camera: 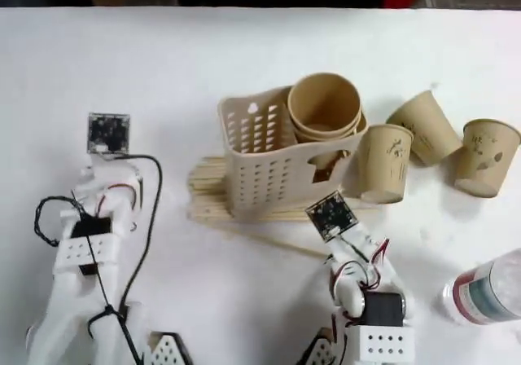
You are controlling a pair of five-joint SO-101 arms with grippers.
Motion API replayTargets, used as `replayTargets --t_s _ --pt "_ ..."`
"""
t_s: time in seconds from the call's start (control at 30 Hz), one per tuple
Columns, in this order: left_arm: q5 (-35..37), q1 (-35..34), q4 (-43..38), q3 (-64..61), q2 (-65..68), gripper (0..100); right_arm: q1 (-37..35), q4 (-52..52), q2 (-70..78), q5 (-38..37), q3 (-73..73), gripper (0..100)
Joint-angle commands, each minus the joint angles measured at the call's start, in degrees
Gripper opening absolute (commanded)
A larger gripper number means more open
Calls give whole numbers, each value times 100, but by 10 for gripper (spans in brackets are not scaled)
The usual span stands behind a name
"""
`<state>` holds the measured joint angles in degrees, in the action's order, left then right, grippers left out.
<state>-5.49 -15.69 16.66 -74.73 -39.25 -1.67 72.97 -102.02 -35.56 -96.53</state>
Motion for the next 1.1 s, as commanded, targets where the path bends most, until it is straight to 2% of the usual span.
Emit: replayTargets --t_s 0.0,0.13,0.27,0.47,0.57,0.77,0.93,1.07 --pt "211 -66 -141 70 -13 23 -40 22 -40 -44 -26 38" --pt "475 -171 -211 26 -488 23 -40 22 -40 -44 -26 38" --pt "932 -251 202 -149 -1490 22 -40 22 -40 -44 -26 38" --pt "905 -57 334 -1108 -3266 22 -40 22 -40 -44 -26 38" --pt "879 84 668 -1486 -4066 24 -40 22 -40 -44 -26 38" --pt "264 470 1046 -2259 -5446 24 -40 22 -40 -44 -26 38" --pt "255 488 1741 -2251 -6167 24 -40 22 -40 -44 -26 38" --pt "255 488 1996 -2233 -6431 24 -40 22 -40 -44 -26 38"
